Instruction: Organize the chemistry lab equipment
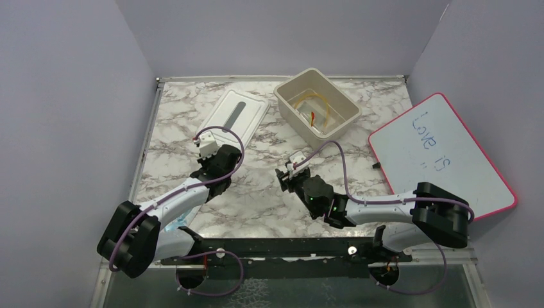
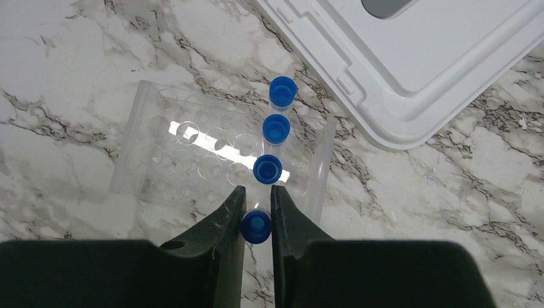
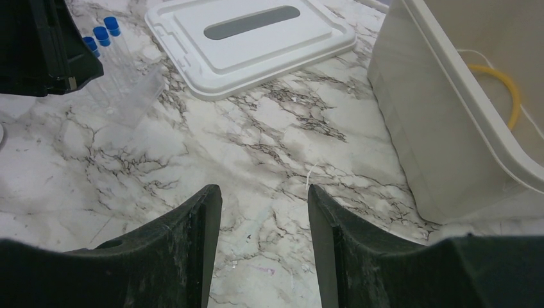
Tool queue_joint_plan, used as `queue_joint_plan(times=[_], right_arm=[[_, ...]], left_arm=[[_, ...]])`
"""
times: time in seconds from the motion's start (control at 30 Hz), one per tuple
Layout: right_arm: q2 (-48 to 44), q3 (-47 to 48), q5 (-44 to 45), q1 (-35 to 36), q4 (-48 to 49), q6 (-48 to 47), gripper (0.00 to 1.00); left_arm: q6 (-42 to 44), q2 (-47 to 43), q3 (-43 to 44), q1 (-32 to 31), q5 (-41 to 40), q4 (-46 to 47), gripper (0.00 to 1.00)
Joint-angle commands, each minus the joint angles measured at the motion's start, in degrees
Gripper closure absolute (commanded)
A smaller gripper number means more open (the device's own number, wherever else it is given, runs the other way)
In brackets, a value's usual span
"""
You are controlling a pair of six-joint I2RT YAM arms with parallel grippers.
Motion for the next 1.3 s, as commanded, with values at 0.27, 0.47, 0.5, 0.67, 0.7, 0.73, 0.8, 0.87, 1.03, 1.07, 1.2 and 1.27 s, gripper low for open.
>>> queue_joint_plan(times=[0.27, 0.47, 0.5, 0.67, 0.7, 0.73, 0.8, 0.87, 1.03, 1.07, 1.2, 1.27], right_arm=[[-1.8, -0.1, 1.7, 0.0, -0.3, 0.7, 0.45], [-2.6, -0.3, 1.5, 0.0, -0.5, 0.8, 0.45], [-2.7, -0.3, 1.4, 0.1, -0.7, 0.9, 0.45], [-3.7, -0.2, 1.3, 0.0, -1.7, 1.4, 0.45], [-4.0, -0.1, 1.4, 0.0, -2.1, 1.5, 0.45], [-4.3, 0.0, 1.3, 0.0, -2.7, 1.7, 0.45], [-4.9, 0.5, 1.3, 0.0, -4.3, 2.2, 0.45], [-5.5, 1.2, 1.3, 0.0, -6.3, 3.2, 0.44], [-4.8, 6.9, 0.4, -0.4, -16.7, 9.3, 0.44], [-3.8, 9.2, -0.8, -1.0, -20.3, 11.4, 0.44], [5.5, 24.1, -6.4, -4.7, -38.0, 21.5, 0.44], [12.1, 32.4, -10.4, -6.4, -45.4, 24.0, 0.44]], left_arm=[[-0.9, -0.7, 1.5, 0.2, 0.2, -1.5, 0.67], [-1.4, -3.9, 4.8, 0.2, 0.0, -6.4, 0.53], [-1.4, -4.6, 5.6, 0.2, 0.2, -7.0, 0.49], [-0.3, -8.4, 9.3, 0.2, 1.2, -10.0, 0.32], [0.1, -9.0, 10.1, 0.2, 1.4, -10.5, 0.29], [0.6, -9.7, 10.9, 0.3, 1.6, -11.2, 0.26], [2.2, -10.7, 12.5, 0.3, 2.4, -12.3, 0.23], [4.2, -11.5, 13.9, 0.4, 3.7, -12.7, 0.17], [9.7, -9.1, 19.5, 3.8, 13.7, -15.2, 0.11], [10.2, -8.1, 21.0, 5.3, 16.4, -15.9, 0.11], [11.0, -5.5, 26.0, 10.6, 26.0, -17.8, 0.14], [11.4, -5.4, 27.7, 12.0, 28.2, -18.2, 0.14]])
